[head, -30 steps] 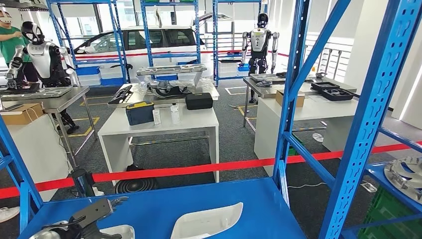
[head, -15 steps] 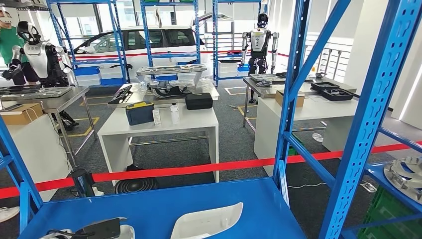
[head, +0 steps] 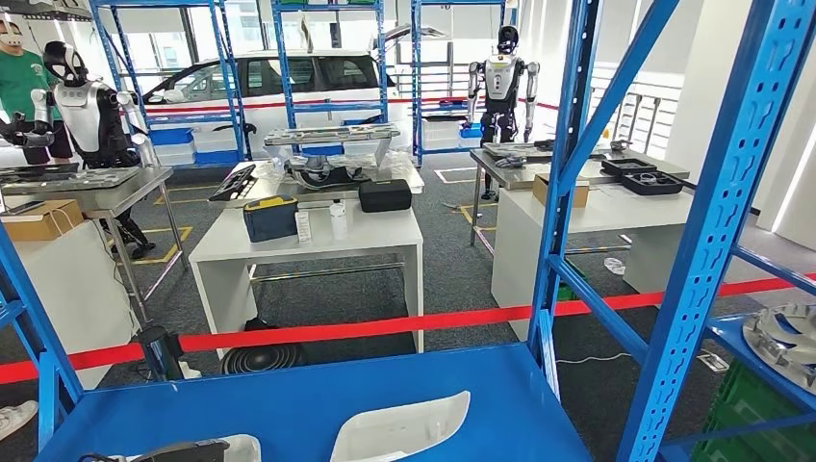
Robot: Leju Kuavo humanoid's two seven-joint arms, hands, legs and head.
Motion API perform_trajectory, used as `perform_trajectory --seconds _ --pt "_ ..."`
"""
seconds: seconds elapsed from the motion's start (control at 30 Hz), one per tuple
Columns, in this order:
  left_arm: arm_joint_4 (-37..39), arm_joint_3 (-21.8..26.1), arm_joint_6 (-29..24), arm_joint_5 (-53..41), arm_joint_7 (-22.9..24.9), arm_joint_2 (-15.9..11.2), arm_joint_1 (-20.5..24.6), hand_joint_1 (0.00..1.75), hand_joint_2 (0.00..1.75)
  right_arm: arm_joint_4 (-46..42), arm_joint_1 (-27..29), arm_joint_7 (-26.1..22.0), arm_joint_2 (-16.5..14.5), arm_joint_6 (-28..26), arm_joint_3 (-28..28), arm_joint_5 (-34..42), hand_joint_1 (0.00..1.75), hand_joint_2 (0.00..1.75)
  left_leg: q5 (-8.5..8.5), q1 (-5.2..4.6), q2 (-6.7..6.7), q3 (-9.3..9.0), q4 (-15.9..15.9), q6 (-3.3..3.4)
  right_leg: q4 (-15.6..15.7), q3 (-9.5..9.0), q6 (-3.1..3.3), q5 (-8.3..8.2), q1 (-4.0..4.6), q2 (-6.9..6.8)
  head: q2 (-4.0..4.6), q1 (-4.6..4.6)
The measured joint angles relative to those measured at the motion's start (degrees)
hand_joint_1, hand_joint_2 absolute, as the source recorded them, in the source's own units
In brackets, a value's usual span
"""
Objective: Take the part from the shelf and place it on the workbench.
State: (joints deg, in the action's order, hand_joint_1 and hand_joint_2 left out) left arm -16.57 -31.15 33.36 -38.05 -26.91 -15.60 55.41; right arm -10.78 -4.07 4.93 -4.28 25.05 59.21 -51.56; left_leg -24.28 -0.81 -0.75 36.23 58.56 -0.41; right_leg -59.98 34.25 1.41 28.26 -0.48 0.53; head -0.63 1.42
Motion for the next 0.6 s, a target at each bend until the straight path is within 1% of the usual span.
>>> perform_trajectory --seconds 0.23,0.53,0.57,0.6 --pt "0.3 -2.2 -1.7 -2.3 2.0 -0.6 -0.3 0.0 1.75 0.0 0.0 0.0 0.0 0.0 0.0 -0.6 0.0 0.0 0.0 0.0 -0.02 0.0 0.0 0.0 0.0 0.0 0.0 0.0 0.0 -0.01 0.0 0.01" --pt "0.4 -3.0 -1.9 -2.7 2.2 -0.8 -0.4 0.0 1.75 0.0 -0.1 0.0 0.0 0.0 0.0 -0.6 0.0 0.0 0.0 0.0 -0.02 0.01 0.0 0.0 0.0 0.0 0.0 0.0 0.0 -0.01 0.02 0.0" --pt "0.4 -3.1 -1.9 -2.7 2.2 -0.8 -0.4 0.03 1.75 0.0 -0.1 0.0 0.0 0.0 0.0 -0.6 0.0 0.0 0.0 0.0 -0.02 0.01 0.0 0.0 0.0 0.0 0.0 0.0 0.0 -0.01 0.01 0.0" --pt "0.4 -3.1 -2.0 -2.8 2.3 -0.8 -0.4 0.2 1.75 0.0 -0.1 0.0 0.0 0.0 0.0 -0.6 0.0 0.0 0.0 0.0 -0.02 0.01 0.0 0.0 0.0 0.0 0.0 0.0 0.0 -0.01 0.01 0.0"
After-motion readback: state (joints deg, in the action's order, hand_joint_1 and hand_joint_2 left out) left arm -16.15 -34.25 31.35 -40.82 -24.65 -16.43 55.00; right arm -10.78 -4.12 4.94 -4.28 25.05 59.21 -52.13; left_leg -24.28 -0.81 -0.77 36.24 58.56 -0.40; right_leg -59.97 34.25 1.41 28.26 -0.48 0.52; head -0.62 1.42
